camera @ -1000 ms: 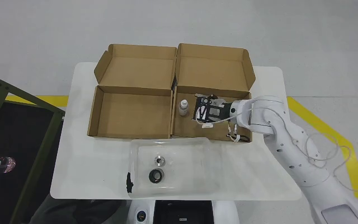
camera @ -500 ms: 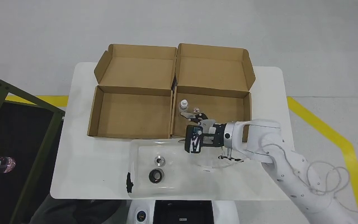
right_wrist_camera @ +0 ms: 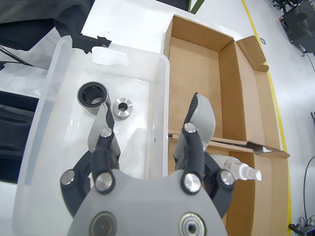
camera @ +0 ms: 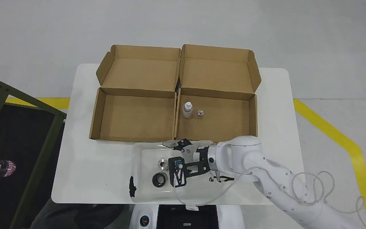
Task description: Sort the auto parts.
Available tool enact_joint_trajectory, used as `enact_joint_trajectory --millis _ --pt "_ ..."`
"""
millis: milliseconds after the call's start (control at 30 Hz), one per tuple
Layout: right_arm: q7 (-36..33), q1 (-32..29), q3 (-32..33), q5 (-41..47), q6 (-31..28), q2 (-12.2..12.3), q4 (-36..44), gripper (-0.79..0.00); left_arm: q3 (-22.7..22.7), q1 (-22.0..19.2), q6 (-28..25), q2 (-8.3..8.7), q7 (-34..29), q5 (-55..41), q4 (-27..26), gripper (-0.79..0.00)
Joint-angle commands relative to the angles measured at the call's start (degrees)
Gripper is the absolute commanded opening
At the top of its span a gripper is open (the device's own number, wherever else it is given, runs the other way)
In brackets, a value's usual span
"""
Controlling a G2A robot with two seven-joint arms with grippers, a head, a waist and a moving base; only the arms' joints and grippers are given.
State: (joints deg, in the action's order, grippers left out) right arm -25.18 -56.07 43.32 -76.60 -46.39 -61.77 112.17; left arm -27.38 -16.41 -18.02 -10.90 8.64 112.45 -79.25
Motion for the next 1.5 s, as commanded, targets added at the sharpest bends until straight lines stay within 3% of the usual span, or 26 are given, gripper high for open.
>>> enact_joint_trajectory --millis 0,400,800,1467 --pt "0.1 0.4 -1.2 -0.1 0.1 -0.4 -1.1 -0.259 0.0 0.0 0.0 0.0 0.0 0.0 0.0 0.0" --pt "-1.3 1.1 -5.0 -1.2 0.7 -1.8 -5.8 -0.296 0.0 0.0 0.0 0.0 0.0 0.0 0.0 0.0" --pt "-2.1 2.0 -6.8 -2.1 0.7 -2.9 -9.3 -0.397 0.0 0.0 0.0 0.0 0.0 0.0 0.0 0.0" --pt "-1.7 7.3 -12.5 -1.1 1.1 -7.1 -18.2 -0.394 0.0 0.0 0.0 0.0 0.0 0.0 0.0 0.0"
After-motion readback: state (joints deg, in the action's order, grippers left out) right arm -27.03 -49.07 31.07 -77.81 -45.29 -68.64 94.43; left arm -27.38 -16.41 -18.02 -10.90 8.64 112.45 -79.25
